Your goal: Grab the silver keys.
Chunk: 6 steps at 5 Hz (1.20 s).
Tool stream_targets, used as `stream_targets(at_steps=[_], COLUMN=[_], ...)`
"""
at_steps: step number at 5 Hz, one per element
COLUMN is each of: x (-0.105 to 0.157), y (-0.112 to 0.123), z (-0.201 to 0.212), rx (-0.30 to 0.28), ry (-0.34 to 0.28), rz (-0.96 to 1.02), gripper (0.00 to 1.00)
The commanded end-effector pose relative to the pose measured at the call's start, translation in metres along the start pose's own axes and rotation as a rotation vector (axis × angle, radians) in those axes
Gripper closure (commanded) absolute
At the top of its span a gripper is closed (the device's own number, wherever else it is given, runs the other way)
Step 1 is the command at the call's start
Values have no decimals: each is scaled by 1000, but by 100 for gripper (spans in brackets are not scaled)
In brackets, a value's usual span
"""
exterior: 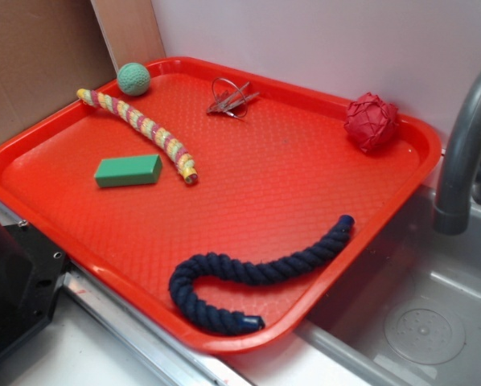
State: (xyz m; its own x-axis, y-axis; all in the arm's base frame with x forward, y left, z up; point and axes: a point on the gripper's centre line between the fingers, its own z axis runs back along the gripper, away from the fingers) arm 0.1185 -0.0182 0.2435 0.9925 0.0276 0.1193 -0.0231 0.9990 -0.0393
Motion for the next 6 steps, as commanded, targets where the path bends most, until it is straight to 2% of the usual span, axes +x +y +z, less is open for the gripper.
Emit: stream_targets(at_steps=[1,2,3,4,5,6], x=[0,45,80,104,123,140], y=[0,5,5,15,37,43], z=[0,-34,-58,-85,-104,-124], rx=[0,-4,-20,15,19,-4], ry=[0,-113,-189,-217,-287,-378], rz=[0,-157,-327,-437,-484,-544], gripper=[0,0,0,0,0,0])
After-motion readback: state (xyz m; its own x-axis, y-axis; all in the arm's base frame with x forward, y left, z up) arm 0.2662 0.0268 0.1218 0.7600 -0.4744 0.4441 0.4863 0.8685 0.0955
